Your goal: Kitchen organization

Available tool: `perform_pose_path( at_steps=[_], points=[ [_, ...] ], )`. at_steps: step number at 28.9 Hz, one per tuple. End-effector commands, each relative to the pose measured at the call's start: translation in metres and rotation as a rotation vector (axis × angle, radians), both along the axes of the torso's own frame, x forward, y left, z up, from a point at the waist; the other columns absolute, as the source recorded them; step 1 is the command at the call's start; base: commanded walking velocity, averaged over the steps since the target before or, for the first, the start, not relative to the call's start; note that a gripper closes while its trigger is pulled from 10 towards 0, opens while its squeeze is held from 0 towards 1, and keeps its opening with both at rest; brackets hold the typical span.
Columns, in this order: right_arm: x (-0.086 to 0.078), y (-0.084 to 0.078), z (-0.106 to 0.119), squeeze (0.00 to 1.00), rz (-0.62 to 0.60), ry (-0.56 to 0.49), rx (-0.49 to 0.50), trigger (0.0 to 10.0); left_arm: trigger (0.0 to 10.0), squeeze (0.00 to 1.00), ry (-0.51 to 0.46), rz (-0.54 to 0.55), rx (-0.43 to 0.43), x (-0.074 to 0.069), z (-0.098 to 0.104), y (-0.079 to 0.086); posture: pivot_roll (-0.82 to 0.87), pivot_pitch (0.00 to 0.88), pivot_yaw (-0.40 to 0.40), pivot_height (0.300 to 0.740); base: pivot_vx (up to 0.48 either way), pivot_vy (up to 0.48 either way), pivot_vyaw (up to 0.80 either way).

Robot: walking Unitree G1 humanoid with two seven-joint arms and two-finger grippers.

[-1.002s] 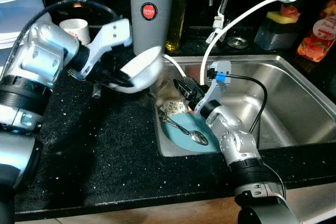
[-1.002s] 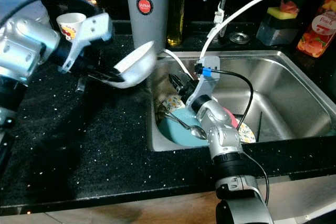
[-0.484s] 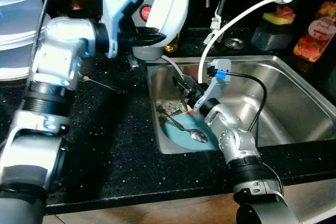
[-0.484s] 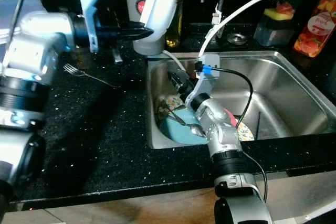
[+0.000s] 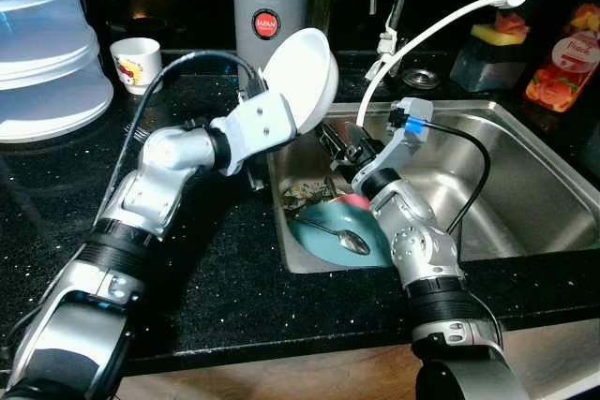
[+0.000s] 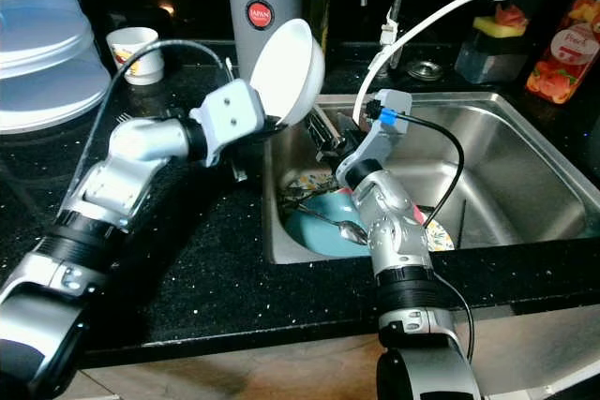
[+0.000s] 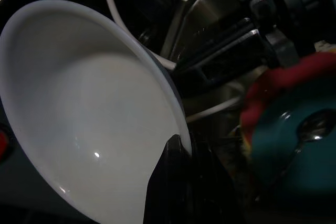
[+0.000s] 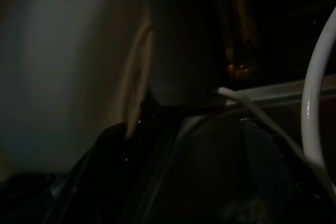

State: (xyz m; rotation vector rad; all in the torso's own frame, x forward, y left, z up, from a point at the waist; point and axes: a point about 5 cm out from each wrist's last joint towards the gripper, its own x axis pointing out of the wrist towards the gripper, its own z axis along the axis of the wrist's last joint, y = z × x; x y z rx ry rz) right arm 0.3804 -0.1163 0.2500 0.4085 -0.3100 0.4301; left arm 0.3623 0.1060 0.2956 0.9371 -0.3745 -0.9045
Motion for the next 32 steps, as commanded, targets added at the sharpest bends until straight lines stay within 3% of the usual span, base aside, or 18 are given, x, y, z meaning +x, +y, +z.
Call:
perform_pose_path(
  at_steps=[1,6,8,9,12,15,18,19,22,26,27,28,30,31,32],
  points=[
    [-0.003,0.001,0.027,1.00,-0.012,-0.110,0.042,10.0,0.0,0.00,0.019,-0.029,0.070,-0.002,-0.016,-0.004,0.09,0.093,-0.027,0.740,0.000,0.000,0.00],
    [-0.005,-0.005,0.041,1.00,-0.064,-0.167,0.074,10.0,0.0,0.00,-0.010,-0.008,0.144,0.000,-0.027,0.001,0.09,0.090,-0.022,0.740,0.000,0.000,0.00],
    [-0.006,-0.007,0.045,0.55,-0.080,-0.189,0.067,10.0,0.0,0.00,-0.022,0.006,0.177,0.002,-0.031,0.004,0.09,0.089,-0.023,0.740,0.000,0.000,0.00],
    [-0.006,-0.008,0.048,0.00,-0.088,-0.201,0.066,10.0,0.0,0.00,-0.020,0.013,0.188,0.003,-0.034,0.006,0.09,0.089,-0.023,0.740,0.000,0.000,0.00],
    [-0.007,-0.008,0.051,0.00,-0.089,-0.218,0.063,10.0,0.0,0.00,-0.027,0.013,0.209,0.003,-0.037,0.007,0.09,0.088,-0.022,0.740,0.000,0.000,0.00],
    [-0.005,-0.001,0.050,0.00,-0.039,-0.196,-0.047,10.0,0.0,0.00,-0.046,0.010,0.218,0.004,-0.039,0.006,0.09,0.088,-0.022,0.740,0.000,0.000,0.00],
    [-0.004,0.001,0.047,0.00,-0.042,-0.183,-0.095,10.0,0.0,0.00,-0.059,0.017,0.221,0.005,-0.039,0.006,0.09,0.088,-0.022,0.740,0.000,0.000,0.00],
    [0.000,0.001,0.039,1.00,-0.082,-0.152,-0.238,10.0,0.0,0.00,-0.089,0.033,0.222,0.007,-0.036,0.007,0.09,0.087,-0.022,0.740,0.000,0.000,0.00],
    [0.005,-0.002,0.028,1.00,-0.131,-0.096,-0.385,10.0,0.0,0.00,-0.130,0.037,0.216,0.008,-0.032,0.007,0.09,0.085,-0.021,0.740,0.000,0.000,0.00],
    [0.007,-0.001,0.022,1.00,-0.126,-0.049,-0.389,10.0,0.0,0.00,-0.151,0.023,0.213,0.007,-0.031,0.005,0.09,0.085,-0.021,0.740,0.000,0.000,0.00],
    [0.008,-0.001,0.019,0.55,-0.119,-0.030,-0.395,10.0,0.0,0.00,-0.166,0.013,0.215,0.007,-0.031,0.003,0.09,0.085,-0.022,0.740,0.000,0.000,0.00],
    [0.008,0.000,0.017,0.00,-0.114,-0.013,-0.398,10.0,0.0,0.00,-0.182,0.004,0.215,0.006,-0.030,0.002,0.09,0.085,-0.022,0.740,0.000,0.000,0.00],
    [0.010,0.000,0.011,0.00,-0.098,0.038,-0.369,10.0,0.0,0.00,-0.219,-0.017,0.208,0.004,-0.028,-0.001,0.09,0.085,-0.022,0.740,0.000,0.000,0.00],
    [0.011,0.000,0.004,0.00,-0.065,0.120,-0.285,8.5,0.0,0.00,-0.261,-0.039,0.195,0.002,-0.025,-0.004,0.09,0.085,-0.022,0.740,0.000,0.000,0.00],
    [0.011,0.000,0.004,0.00,-0.065,0.120,-0.285,8.5,0.0,0.00,-0.261,-0.039,0.195,0.002,-0.025,-0.004,0.09,0.085,-0.022,0.740,0.000,0.000,0.00]
  ],
)
